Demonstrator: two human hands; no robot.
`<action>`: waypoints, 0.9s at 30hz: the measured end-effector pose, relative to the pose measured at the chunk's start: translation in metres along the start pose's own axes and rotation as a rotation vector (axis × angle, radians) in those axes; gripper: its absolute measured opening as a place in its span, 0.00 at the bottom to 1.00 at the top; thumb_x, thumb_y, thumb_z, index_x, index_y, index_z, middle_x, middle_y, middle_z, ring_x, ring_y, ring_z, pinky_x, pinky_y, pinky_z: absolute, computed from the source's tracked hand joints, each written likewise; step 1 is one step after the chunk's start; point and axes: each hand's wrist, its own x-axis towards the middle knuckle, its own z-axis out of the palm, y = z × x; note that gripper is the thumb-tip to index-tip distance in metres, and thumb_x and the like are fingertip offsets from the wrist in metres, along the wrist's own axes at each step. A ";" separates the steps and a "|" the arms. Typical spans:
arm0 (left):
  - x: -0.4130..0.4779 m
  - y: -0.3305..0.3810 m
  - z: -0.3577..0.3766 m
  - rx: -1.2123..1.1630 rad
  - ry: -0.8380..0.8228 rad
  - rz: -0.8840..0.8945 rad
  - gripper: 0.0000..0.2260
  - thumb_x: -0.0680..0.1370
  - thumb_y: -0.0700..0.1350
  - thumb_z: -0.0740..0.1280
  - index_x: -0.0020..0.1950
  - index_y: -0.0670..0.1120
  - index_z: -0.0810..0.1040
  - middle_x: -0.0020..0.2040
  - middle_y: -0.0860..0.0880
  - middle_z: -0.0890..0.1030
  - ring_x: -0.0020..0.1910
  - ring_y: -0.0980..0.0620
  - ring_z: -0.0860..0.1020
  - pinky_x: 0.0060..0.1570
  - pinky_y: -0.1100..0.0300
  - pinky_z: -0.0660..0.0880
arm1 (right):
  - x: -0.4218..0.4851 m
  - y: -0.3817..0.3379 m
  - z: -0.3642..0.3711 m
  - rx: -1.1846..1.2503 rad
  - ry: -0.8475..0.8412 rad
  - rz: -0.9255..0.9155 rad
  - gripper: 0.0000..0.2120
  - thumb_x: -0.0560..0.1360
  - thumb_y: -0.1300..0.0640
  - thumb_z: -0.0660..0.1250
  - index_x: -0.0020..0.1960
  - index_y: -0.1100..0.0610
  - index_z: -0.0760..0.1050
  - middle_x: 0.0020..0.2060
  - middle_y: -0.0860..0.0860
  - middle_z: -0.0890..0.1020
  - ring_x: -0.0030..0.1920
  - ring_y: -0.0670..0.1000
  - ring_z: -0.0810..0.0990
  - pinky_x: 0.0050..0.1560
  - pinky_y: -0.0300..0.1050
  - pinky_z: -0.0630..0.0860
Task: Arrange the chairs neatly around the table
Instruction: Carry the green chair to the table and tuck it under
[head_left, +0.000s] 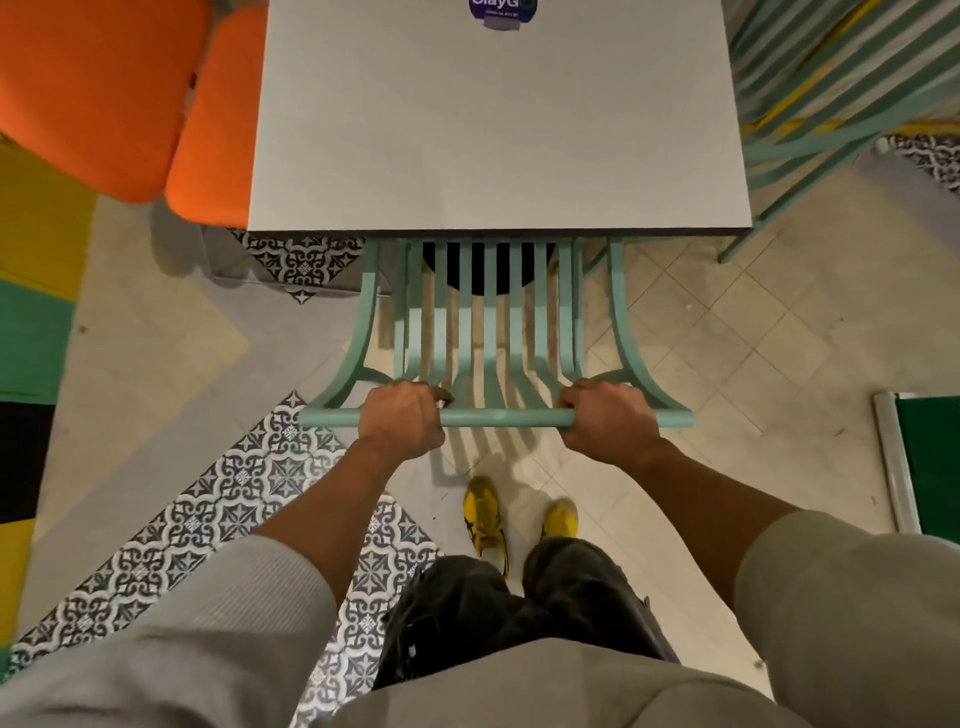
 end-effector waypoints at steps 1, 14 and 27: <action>0.006 -0.001 -0.001 0.003 0.009 0.006 0.21 0.74 0.51 0.69 0.67 0.62 0.82 0.47 0.52 0.86 0.40 0.48 0.81 0.42 0.57 0.78 | 0.006 0.003 -0.003 0.002 0.006 0.001 0.12 0.75 0.42 0.69 0.53 0.46 0.84 0.46 0.46 0.85 0.46 0.55 0.86 0.46 0.51 0.84; 0.043 0.010 -0.032 -0.113 -0.200 0.104 0.38 0.71 0.68 0.77 0.77 0.56 0.75 0.67 0.49 0.82 0.63 0.45 0.81 0.61 0.49 0.79 | 0.011 0.033 -0.031 0.205 -0.026 0.061 0.23 0.79 0.42 0.71 0.70 0.51 0.79 0.61 0.54 0.86 0.61 0.59 0.84 0.65 0.54 0.76; 0.056 0.165 -0.075 -0.012 -0.187 0.444 0.41 0.73 0.72 0.72 0.81 0.53 0.69 0.78 0.46 0.74 0.73 0.42 0.75 0.68 0.47 0.73 | -0.115 0.123 0.014 0.406 0.005 0.386 0.34 0.83 0.46 0.65 0.87 0.51 0.60 0.73 0.58 0.80 0.73 0.63 0.75 0.70 0.58 0.74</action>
